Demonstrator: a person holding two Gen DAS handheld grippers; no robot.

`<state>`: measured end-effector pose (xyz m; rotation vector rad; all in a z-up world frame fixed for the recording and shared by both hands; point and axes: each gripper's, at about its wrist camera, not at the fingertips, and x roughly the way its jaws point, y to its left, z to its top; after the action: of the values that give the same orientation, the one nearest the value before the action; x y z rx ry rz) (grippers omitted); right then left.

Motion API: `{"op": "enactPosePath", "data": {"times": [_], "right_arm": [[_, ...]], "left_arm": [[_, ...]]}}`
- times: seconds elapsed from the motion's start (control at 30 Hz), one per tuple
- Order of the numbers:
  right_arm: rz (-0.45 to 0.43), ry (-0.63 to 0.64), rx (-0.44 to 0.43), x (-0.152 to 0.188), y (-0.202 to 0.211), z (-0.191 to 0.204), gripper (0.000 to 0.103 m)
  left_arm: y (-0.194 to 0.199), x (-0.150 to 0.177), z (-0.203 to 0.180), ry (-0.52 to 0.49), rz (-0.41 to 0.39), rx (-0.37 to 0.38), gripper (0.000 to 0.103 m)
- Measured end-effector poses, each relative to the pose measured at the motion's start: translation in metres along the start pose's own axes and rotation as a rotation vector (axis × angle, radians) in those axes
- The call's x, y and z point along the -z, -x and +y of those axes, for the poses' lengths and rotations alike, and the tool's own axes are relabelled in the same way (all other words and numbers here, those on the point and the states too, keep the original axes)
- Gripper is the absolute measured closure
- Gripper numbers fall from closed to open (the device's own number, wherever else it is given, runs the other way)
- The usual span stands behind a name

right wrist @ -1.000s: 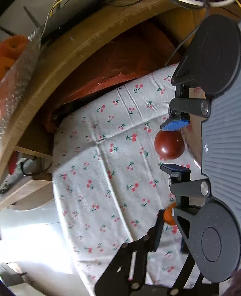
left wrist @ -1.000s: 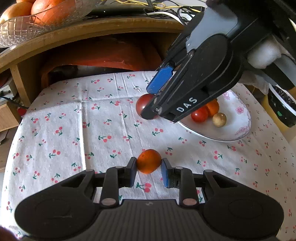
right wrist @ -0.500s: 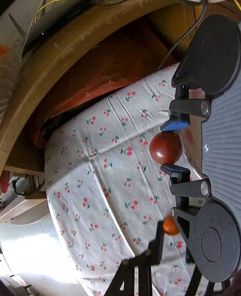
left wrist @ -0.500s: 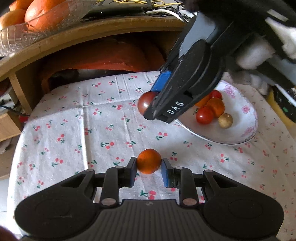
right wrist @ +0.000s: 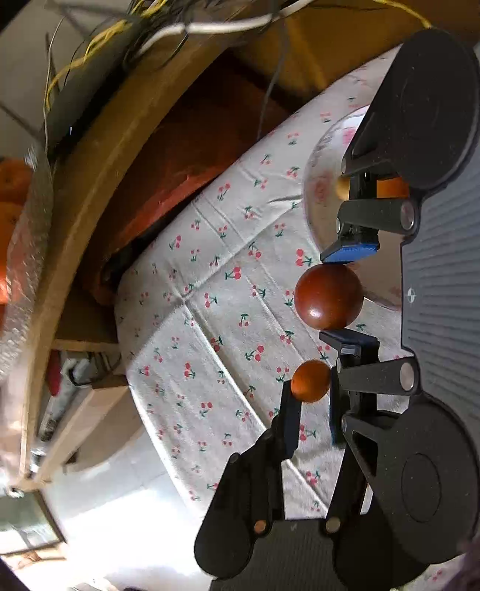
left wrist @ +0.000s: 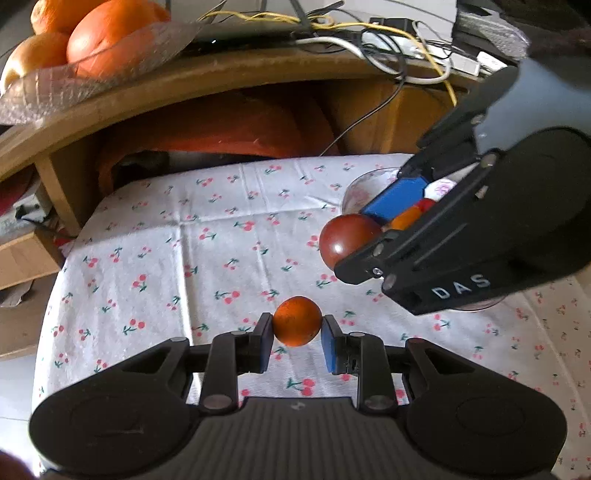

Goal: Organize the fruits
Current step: 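Lift and carry the tangerine and large tomato over the white bowl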

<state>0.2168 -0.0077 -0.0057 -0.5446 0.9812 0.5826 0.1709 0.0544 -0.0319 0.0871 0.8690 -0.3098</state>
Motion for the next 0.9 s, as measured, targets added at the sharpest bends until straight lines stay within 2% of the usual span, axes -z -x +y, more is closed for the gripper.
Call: {"op": "enactPosePath", "data": {"times": [0.57, 0.9], "right_arm": [[-0.101, -0.306, 0.153, 0.072, 0.055, -0.021, 0.07], [-0.113, -0.34, 0.201, 0.091, 0.055, -0.036, 0.07]], "left_arm": [[0.005, -0.023, -0.063, -0.117, -0.046, 0.046, 0.067], [-0.004, -0.027, -0.084, -0.159, -0.033, 0.024, 0.067]]}}
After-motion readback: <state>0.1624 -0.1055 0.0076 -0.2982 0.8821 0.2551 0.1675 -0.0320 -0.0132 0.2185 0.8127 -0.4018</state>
